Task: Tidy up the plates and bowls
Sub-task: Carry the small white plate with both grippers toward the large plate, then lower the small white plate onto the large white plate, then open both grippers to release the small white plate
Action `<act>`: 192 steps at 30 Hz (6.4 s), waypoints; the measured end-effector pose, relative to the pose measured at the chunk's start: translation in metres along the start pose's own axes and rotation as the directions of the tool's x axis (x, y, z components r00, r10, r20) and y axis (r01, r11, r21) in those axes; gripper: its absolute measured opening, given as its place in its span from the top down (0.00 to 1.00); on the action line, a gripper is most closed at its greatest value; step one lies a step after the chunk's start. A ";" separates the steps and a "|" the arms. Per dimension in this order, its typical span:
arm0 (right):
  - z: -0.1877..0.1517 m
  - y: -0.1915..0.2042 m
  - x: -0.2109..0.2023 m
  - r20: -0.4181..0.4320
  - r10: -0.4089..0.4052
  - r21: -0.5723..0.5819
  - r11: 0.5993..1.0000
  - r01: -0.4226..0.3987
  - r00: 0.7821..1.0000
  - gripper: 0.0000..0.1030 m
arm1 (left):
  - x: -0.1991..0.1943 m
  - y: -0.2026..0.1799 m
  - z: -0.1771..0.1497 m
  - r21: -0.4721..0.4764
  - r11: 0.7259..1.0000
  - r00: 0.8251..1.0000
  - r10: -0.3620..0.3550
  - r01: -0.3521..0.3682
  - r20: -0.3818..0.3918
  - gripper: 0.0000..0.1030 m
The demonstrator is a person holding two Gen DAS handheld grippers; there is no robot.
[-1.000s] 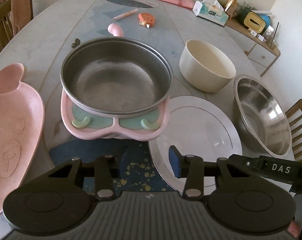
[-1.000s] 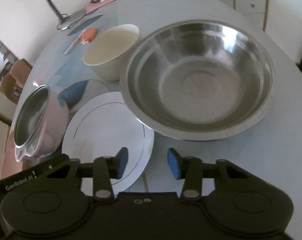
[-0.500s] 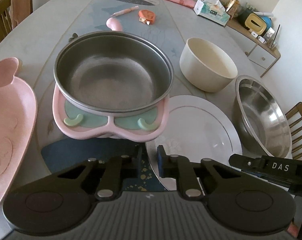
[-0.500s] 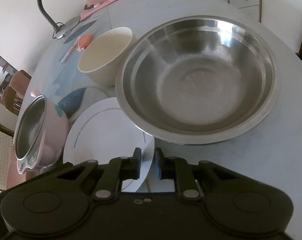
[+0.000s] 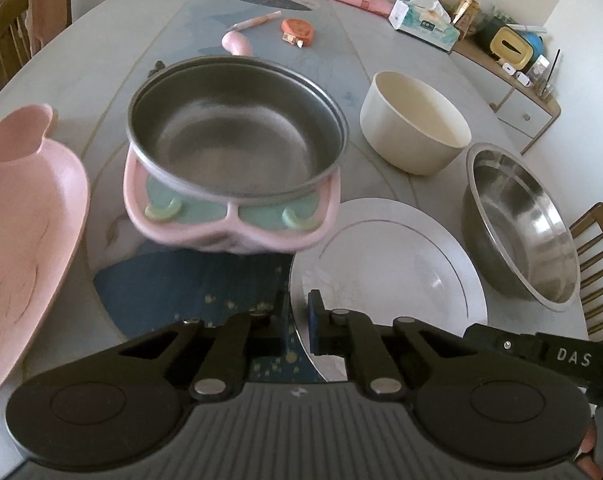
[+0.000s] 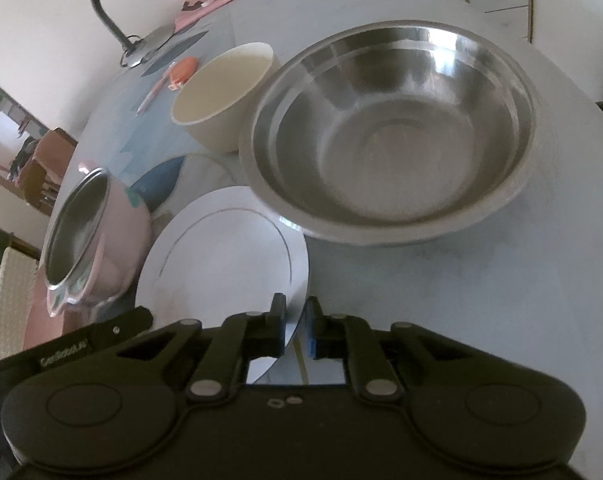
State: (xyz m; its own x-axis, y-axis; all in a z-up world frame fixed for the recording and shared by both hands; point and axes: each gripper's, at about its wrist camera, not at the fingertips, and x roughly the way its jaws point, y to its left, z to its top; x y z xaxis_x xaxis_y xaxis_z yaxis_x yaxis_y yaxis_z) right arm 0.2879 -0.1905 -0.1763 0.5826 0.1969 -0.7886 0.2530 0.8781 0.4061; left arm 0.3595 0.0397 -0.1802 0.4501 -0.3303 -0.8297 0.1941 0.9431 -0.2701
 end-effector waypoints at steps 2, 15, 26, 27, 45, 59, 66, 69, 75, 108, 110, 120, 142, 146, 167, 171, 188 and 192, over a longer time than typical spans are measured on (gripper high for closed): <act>-0.003 -0.002 -0.005 -0.005 0.002 -0.004 1.000 -0.002 1.000 0.90 | -0.003 0.000 -0.006 -0.003 1.000 1.000 -0.006 0.006 -0.007 0.93; -0.014 -0.027 -0.023 -0.074 0.011 -0.053 0.998 -0.015 0.997 0.90 | -0.022 -0.021 -0.047 0.036 0.999 0.999 -0.019 0.021 -0.043 0.93; -0.003 -0.026 -0.013 -0.087 0.007 -0.127 0.992 -0.018 0.996 0.79 | -0.017 -0.020 -0.034 0.057 0.998 0.999 -0.012 0.015 -0.052 0.92; -0.002 -0.027 -0.014 -0.084 0.006 -0.126 0.992 -0.017 0.996 0.79 | -0.016 -0.019 -0.031 0.054 0.998 0.999 -0.009 0.012 -0.048 0.92; 0.008 -0.025 -0.006 -0.084 0.014 -0.107 0.994 -0.023 0.996 0.85 | -0.002 -0.014 -0.013 0.041 0.997 0.995 -0.058 0.061 -0.085 0.92; -0.002 -0.026 -0.024 -0.073 0.030 -0.111 0.993 -0.038 0.997 0.90 | -0.014 -0.015 -0.025 0.004 0.999 0.997 -0.039 0.040 -0.072 0.92; -0.007 -0.030 -0.042 -0.065 0.051 -0.100 0.993 -0.057 0.997 0.91 | -0.031 -0.022 -0.035 -0.006 0.999 0.997 -0.048 0.048 -0.066 0.92; -0.011 -0.034 -0.051 -0.067 0.062 -0.095 0.993 -0.069 0.996 0.91 | -0.040 -0.027 -0.040 -0.005 0.999 0.997 -0.051 0.051 -0.066 0.92; -0.020 -0.043 -0.072 -0.066 0.083 -0.080 0.993 -0.088 0.994 0.91 | -0.061 -0.036 -0.052 -0.012 0.998 0.996 -0.068 0.068 -0.050 0.92; -0.106 -0.126 -0.159 -0.119 0.114 -0.037 0.992 -0.119 0.986 0.92 | -0.113 -0.112 -0.166 0.076 0.995 0.993 -0.064 0.071 -0.096 0.92; -0.110 -0.128 -0.158 -0.127 0.108 -0.042 0.993 -0.114 0.986 0.92 | -0.110 -0.113 -0.171 0.079 0.994 0.993 -0.061 0.069 -0.103 0.92; -0.118 -0.138 -0.154 -0.147 0.088 -0.051 0.994 -0.097 0.985 0.92 | -0.095 -0.112 -0.182 0.050 0.996 0.989 -0.062 0.070 -0.137 0.92; -0.120 -0.142 -0.146 -0.155 0.080 -0.039 0.995 -0.087 0.985 0.92 | -0.089 -0.108 -0.182 0.032 0.997 0.989 -0.069 0.074 -0.133 0.91; -0.120 -0.141 -0.145 -0.153 0.080 -0.035 0.996 -0.086 0.985 0.92 | -0.089 -0.106 -0.181 0.028 0.997 0.989 -0.071 0.075 -0.130 0.91; -0.114 -0.133 -0.144 -0.141 0.068 -0.081 0.994 -0.080 0.988 0.83 | -0.107 -0.100 -0.179 0.056 0.997 0.996 -0.045 0.050 -0.078 0.91; -0.113 -0.127 -0.154 -0.126 0.063 -0.122 0.989 -0.079 0.990 0.79 | -0.114 -0.099 -0.179 0.053 0.998 0.998 -0.034 0.037 -0.058 0.91; -0.116 -0.087 -0.218 0.023 0.117 -0.406 0.909 -0.098 0.993 0.40 | -0.169 -0.132 -0.190 0.091 0.996 0.994 0.012 -0.021 0.104 0.82; -0.116 -0.079 -0.227 0.035 0.134 -0.457 0.883 -0.103 0.990 0.33 | -0.182 -0.138 -0.196 0.067 0.997 0.988 0.029 -0.039 0.151 0.47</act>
State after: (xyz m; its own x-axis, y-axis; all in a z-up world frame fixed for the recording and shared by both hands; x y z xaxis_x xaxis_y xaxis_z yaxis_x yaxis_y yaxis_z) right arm 0.0457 -0.2535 -0.0825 0.6380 0.2972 -0.7103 -0.1895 0.9547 0.2293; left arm 0.0803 -0.0227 -0.0874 0.5819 -0.3054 -0.7537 0.2347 0.9504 -0.2039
